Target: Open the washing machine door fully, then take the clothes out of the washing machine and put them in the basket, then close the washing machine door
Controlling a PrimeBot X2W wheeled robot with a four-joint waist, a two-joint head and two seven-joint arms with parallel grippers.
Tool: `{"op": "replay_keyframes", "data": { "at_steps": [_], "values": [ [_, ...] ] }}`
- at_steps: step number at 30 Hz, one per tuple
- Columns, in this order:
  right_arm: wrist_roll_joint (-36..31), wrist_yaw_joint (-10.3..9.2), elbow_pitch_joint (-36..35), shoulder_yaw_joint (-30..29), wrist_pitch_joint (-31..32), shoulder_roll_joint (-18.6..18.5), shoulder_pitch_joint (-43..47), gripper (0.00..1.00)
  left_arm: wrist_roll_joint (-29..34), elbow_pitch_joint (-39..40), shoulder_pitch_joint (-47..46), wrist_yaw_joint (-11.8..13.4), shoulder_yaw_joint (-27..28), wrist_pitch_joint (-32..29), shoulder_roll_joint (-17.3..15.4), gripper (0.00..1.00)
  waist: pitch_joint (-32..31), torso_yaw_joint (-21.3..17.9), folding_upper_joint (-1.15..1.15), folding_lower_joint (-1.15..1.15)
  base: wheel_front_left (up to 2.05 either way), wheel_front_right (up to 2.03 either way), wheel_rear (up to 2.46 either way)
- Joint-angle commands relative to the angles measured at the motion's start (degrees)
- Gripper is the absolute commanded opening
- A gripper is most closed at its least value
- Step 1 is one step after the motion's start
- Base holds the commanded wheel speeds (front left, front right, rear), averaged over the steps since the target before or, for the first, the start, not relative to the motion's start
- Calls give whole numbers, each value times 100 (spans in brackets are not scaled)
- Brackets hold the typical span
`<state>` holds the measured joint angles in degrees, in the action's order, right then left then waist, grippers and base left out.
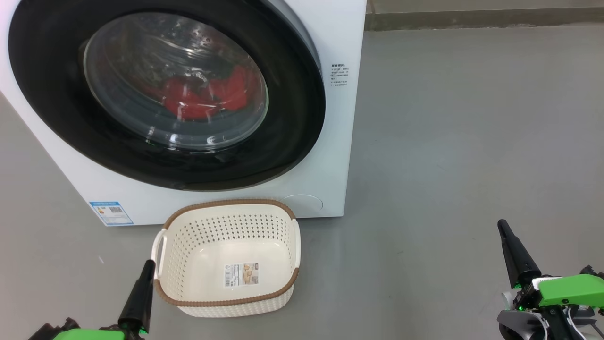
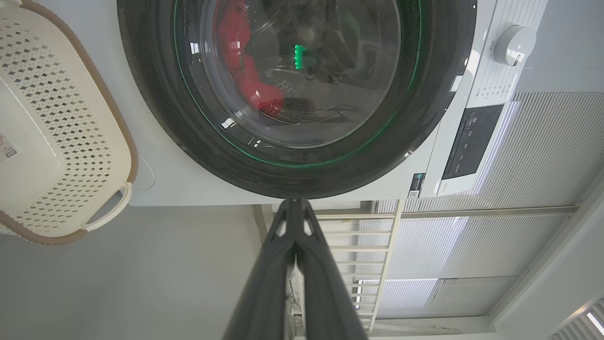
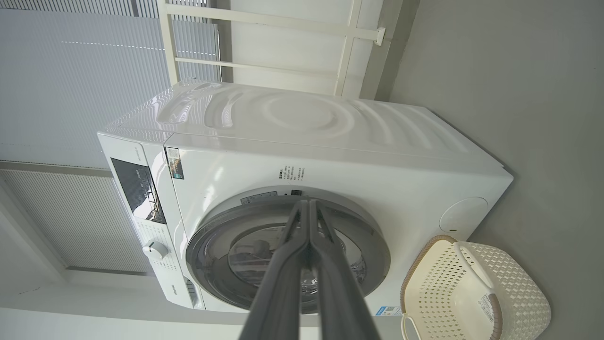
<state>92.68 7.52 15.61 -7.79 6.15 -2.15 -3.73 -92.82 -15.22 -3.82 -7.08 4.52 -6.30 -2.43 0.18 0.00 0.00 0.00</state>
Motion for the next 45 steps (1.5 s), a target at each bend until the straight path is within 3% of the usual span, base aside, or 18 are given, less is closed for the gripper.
{"op": "replay_keyframes", "data": {
  "at_steps": [1,36,37,45],
  "values": [
    [-52,-3,-158,126,35,-73,-246,0,66,119,-237,-41,201,-20,-44,0,0,0,0,0,0,0,0],
    [-51,-3,-158,127,34,-73,-246,0,66,119,-237,-41,200,-19,-44,0,0,0,0,0,0,0,0],
    [0,0,0,0,0,0,0,100,0,0,0,0,0,0,0,100,0,0,0,0,0,0,0],
    [-4,1,118,54,-85,73,105,100,41,-130,92,4,-58,83,24,100,-1,1,0,7,0,0,0]
  ]
}}
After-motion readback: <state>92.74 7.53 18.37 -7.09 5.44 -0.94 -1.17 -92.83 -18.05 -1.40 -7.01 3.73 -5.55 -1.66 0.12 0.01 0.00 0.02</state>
